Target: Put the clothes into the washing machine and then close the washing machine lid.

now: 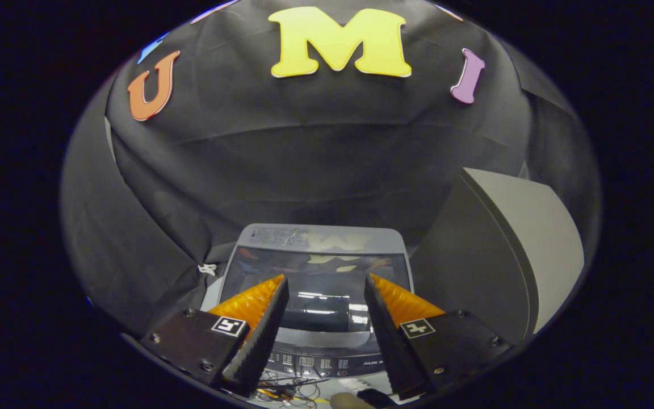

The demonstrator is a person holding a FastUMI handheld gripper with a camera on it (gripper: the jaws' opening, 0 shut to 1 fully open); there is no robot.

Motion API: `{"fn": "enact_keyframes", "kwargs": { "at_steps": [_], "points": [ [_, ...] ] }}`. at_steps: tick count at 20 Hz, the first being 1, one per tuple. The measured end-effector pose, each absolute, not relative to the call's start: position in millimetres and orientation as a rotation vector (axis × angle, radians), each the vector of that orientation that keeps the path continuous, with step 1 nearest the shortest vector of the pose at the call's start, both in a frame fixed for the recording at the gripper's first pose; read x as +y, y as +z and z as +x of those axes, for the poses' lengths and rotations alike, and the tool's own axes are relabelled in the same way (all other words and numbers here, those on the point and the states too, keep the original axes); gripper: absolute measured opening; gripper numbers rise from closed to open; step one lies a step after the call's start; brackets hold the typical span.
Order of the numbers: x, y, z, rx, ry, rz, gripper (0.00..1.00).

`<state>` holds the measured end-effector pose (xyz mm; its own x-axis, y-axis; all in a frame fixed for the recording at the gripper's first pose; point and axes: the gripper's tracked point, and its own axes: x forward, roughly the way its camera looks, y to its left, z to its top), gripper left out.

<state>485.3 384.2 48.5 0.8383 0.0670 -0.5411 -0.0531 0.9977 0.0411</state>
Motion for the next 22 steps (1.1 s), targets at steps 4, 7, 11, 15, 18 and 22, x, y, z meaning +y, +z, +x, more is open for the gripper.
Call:
{"fn": "enact_keyframes", "kwargs": {
  "at_steps": [4, 7, 11, 15, 18, 22],
  "points": [
    [368.7, 82.8, 461.3, 0.471, 0.074, -0.018, 0.84],
    [354.9, 105.5, 437.5, 0.399, 0.094, -0.004, 0.84],
    [319.8, 152.7, 397.9, 0.280, 0.104, 0.026, 0.84],
    [266.3, 183.7, 355.7, 0.155, 0.087, 0.050, 0.93],
    [217.7, 195.9, 331.7, 0.101, 0.056, 0.078, 1.00],
    [146.2, 192.1, 301.8, 0.064, 0.011, 0.101, 1.00]
  ]
}}
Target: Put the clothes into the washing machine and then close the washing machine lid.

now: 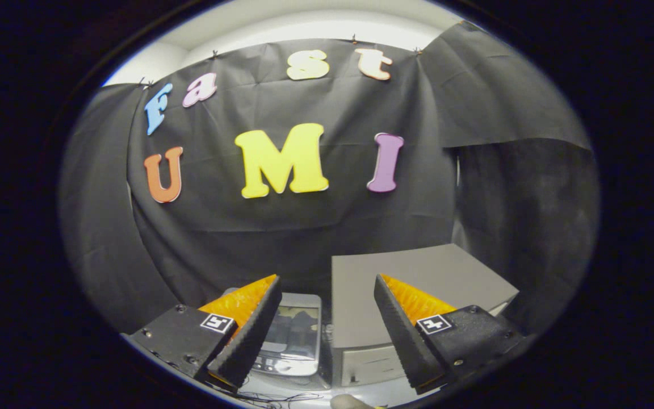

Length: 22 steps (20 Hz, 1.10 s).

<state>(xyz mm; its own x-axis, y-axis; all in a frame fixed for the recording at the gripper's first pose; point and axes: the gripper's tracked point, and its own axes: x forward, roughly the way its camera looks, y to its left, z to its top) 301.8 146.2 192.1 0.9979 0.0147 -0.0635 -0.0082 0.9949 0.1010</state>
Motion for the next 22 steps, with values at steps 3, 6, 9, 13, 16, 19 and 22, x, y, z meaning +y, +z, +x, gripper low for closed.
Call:
{"fn": "enact_keyframes", "kwargs": {
  "at_steps": [3, 6, 9, 13, 16, 19, 22],
  "points": [
    [91.8, 182.7, 279.0, 0.056, -0.019, 0.121, 1.00],
    [42.1, 172.5, 252.1, 0.047, -0.046, 0.158, 1.00],
    [2.1, 158.5, 221.9, 0.040, -0.058, 0.174, 1.00],
    [-40.2, 127.1, 181.4, 0.073, -0.079, 0.172, 1.00],
    [-62.5, 95.6, 150.5, 0.109, -0.088, 0.167, 1.00],
    [-68.5, 66.4, 122.1, 0.148, -0.072, 0.160, 1.00],
    [-59.1, 55.2, 94.4, 0.131, -0.031, 0.138, 1.00]
  ]
}}
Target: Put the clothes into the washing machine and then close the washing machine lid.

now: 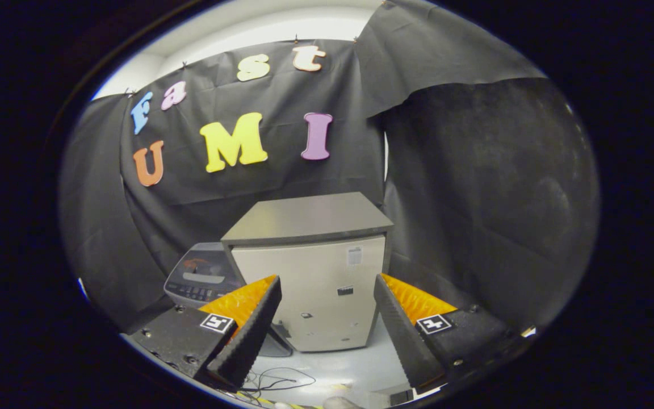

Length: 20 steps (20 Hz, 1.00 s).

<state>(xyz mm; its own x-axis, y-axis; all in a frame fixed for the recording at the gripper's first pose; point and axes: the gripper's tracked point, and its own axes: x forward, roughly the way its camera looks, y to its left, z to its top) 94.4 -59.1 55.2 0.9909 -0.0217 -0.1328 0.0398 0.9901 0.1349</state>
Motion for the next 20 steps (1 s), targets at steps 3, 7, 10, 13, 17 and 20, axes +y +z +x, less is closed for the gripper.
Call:
{"fn": "enact_keyframes", "kwargs": {
  "at_steps": [3, 7, 10, 13, 17, 20],
  "points": [
    [-39.7, 49.4, 68.0, 0.079, 0.012, 0.098, 1.00],
    [-18.8, 26.4, 39.2, 0.053, 0.016, 0.015, 1.00],
    [-9.9, 12.1, 27.3, 0.023, -0.008, 0.015, 1.00],
    [-5.0, -2.0, 17.8, 0.030, -0.017, 0.031, 1.00],
    [-14.4, 1.4, 5.9, 0.020, -0.045, 0.064, 1.00],
    [-24.8, 3.7, -0.4, 0.017, -0.068, 0.077, 1.00]
  ]
}}
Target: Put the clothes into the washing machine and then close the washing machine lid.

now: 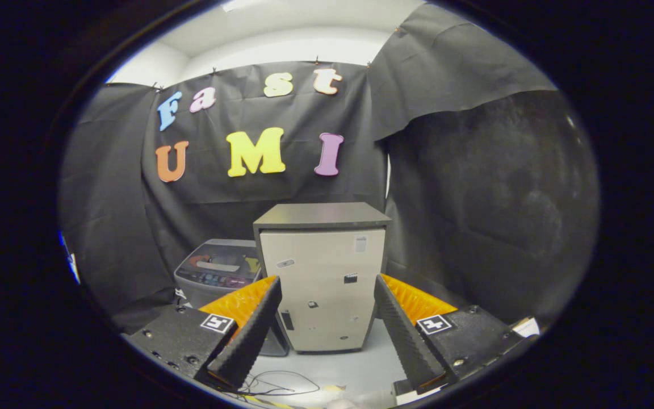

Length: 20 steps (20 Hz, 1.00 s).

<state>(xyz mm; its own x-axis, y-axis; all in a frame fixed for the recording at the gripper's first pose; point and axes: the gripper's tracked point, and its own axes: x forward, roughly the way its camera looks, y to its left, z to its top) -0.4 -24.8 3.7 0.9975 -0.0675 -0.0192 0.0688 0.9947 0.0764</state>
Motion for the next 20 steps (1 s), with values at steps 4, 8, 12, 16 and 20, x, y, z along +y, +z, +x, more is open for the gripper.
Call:
{"fn": "enact_keyframes", "kwargs": {
  "at_steps": [4, 8, 12, 16, 20],
  "points": [
    [-30.5, 0.4, -7.3, 0.023, -0.077, 0.058, 1.00],
    [-33.1, -6.1, -8.9, 0.040, -0.075, 0.055, 1.00],
    [-34.1, -5.8, -10.1, 0.042, -0.063, 0.046, 1.00],
    [-35.1, -2.0, -8.9, 0.036, -0.049, 0.051, 1.00],
    [-35.0, 0.9, -10.4, 0.033, -0.033, 0.041, 1.00]
  ]
}}
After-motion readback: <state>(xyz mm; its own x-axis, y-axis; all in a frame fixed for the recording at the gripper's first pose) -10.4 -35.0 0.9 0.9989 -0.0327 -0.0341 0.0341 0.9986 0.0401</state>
